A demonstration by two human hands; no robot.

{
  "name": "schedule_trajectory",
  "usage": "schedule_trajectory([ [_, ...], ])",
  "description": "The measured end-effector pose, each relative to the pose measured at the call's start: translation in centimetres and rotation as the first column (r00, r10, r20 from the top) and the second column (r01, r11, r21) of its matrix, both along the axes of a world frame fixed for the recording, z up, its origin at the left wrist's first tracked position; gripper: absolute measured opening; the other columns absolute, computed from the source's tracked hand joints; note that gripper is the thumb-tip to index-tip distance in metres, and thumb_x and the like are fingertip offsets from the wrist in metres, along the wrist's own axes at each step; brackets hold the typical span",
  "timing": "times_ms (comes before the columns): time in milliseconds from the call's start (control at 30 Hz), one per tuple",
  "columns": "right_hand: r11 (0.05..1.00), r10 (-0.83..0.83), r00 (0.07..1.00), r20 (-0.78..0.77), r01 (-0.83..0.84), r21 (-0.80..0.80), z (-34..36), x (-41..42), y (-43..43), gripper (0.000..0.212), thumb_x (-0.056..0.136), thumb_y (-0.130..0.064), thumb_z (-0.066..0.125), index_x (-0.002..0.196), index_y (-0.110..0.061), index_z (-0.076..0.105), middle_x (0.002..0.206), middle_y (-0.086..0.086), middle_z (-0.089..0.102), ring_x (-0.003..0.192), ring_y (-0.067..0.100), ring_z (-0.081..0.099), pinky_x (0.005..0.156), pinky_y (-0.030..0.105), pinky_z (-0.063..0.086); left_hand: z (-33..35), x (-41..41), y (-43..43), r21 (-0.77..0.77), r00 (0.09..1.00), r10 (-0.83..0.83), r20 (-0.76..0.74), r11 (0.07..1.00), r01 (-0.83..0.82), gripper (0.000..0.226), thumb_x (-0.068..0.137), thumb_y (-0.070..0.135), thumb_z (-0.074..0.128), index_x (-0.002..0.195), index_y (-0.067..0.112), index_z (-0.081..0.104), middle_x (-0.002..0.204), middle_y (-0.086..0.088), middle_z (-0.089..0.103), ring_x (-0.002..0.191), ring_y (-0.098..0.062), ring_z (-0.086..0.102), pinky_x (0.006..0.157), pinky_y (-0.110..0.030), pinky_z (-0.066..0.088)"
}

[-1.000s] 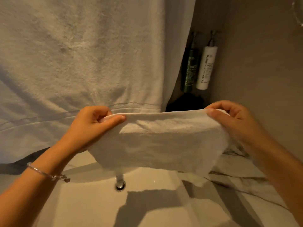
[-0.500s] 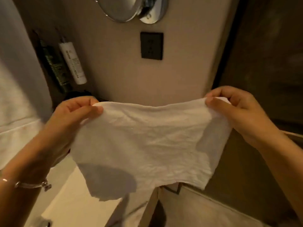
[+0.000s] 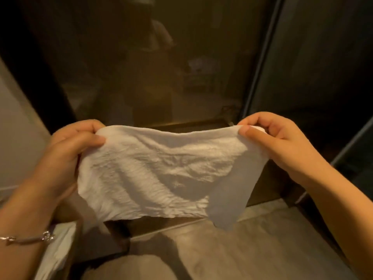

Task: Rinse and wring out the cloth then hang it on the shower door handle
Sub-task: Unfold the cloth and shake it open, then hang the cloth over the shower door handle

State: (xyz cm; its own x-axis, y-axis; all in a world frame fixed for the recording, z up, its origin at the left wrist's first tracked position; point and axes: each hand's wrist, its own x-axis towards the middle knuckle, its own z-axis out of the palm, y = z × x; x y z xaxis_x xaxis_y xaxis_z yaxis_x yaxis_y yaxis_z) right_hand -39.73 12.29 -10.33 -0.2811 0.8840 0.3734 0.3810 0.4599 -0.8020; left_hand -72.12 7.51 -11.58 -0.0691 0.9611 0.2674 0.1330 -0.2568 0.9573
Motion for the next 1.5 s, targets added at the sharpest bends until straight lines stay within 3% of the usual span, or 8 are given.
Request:
schedule_trajectory([
  [133,0.989,-0.15,0.989,0.003,0.15,-0.011,-0.2,6.6,1.2,0.011,0.085,-0.034,0.056,0.086,-0.027,0.064,0.087,-0.008,0.062,0.083,0.006,0.061,0.066,0.022,0.051,0.7,6.6,4.6,0.024,0.992,-0.127,-0.025,0.991,0.128,0.034,0.08,-0.002,0.041,0.053,0.014,0.053,0.04,0.01,0.051,0.036,0.0,0.047,0.037,-0.005,0.035],
  [433,0.913,-0.396,0.915,-0.074,0.384,-0.135,-1.4,16.8,3.9,0.012,0.084,-0.031,0.057,0.087,-0.024,0.067,0.094,0.004,0.066,0.088,0.022,0.063,0.069,0.034,0.05,0.8,17.1,15.0,-0.007,0.921,-0.388,-0.047,0.922,0.388,0.013,0.069,0.008,0.051,0.058,0.009,0.056,0.048,0.0,0.055,0.041,-0.011,0.052,0.041,-0.01,0.039],
  [667,0.872,-0.477,0.874,-0.094,0.456,-0.179,-2.7,23.4,7.8,0.01,0.084,-0.029,0.058,0.082,-0.029,0.067,0.09,0.002,0.067,0.083,0.021,0.063,0.071,0.036,0.05,-0.4,23.8,20.6,-0.064,0.882,-0.464,-0.08,0.886,0.46,0.01,0.066,0.015,0.054,0.059,0.01,0.058,0.053,-0.001,0.058,0.046,-0.014,0.056,0.04,-0.013,0.043],
  [833,0.881,-0.455,0.887,-0.079,0.435,-0.188,-4.1,29.2,12.1,0.015,0.086,-0.02,0.054,0.088,-0.027,0.067,0.095,-0.001,0.067,0.083,0.004,0.062,0.065,0.019,0.044,-1.8,29.2,24.9,-0.085,0.894,-0.436,-0.102,0.899,0.429,0.012,0.066,0.018,0.055,0.061,0.01,0.06,0.051,0.0,0.06,0.044,-0.013,0.058,0.039,-0.013,0.043],
  [1100,0.912,-0.384,0.921,-0.068,0.366,-0.183,-4.1,41.4,19.7,0.02,0.087,-0.016,0.055,0.085,-0.03,0.068,0.087,-0.015,0.068,0.08,-0.005,0.061,0.058,0.005,0.045,-3.9,40.5,29.7,-0.104,0.931,-0.348,-0.113,0.936,0.337,0.011,0.072,0.014,0.057,0.063,0.009,0.061,0.055,-0.005,0.059,0.048,-0.017,0.057,0.041,-0.017,0.043],
  [1200,0.917,-0.368,0.927,-0.074,0.348,-0.195,-4.1,44.7,23.0,0.019,0.086,-0.015,0.056,0.083,-0.028,0.069,0.085,-0.017,0.069,0.079,-0.004,0.061,0.058,0.007,0.047,-4.6,43.4,31.3,-0.093,0.925,-0.316,-0.211,0.949,0.302,0.015,0.083,0.011,0.056,0.07,0.01,0.064,0.064,-0.011,0.066,0.052,-0.022,0.06,0.043,-0.019,0.045],
  [1333,0.92,-0.353,0.93,-0.102,0.325,-0.221,-5.4,47.1,27.7,0.013,0.085,-0.017,0.057,0.086,-0.024,0.068,0.094,-0.005,0.067,0.084,0.001,0.063,0.065,0.021,0.05,-5.1,44.9,33.7,-0.018,0.836,-0.264,-0.48,0.956,0.292,0.021,0.08,0.046,0.056,0.083,0.028,0.067,0.083,-0.002,0.069,0.065,-0.013,0.067,0.05,-0.023,0.054],
  [1500,0.925,-0.327,0.94,-0.098,0.297,-0.237,-6.9,49.0,34.8,0.014,0.082,-0.018,0.062,0.08,-0.029,0.069,0.087,-0.013,0.069,0.084,-0.001,0.063,0.058,0.015,0.053,-6.9,45.6,38.9,0.057,0.764,-0.124,-0.634,0.977,0.205,0.022,0.082,0.049,0.055,0.087,0.029,0.066,0.085,0.011,0.068,0.072,-0.006,0.065,0.052,-0.021,0.053],
])
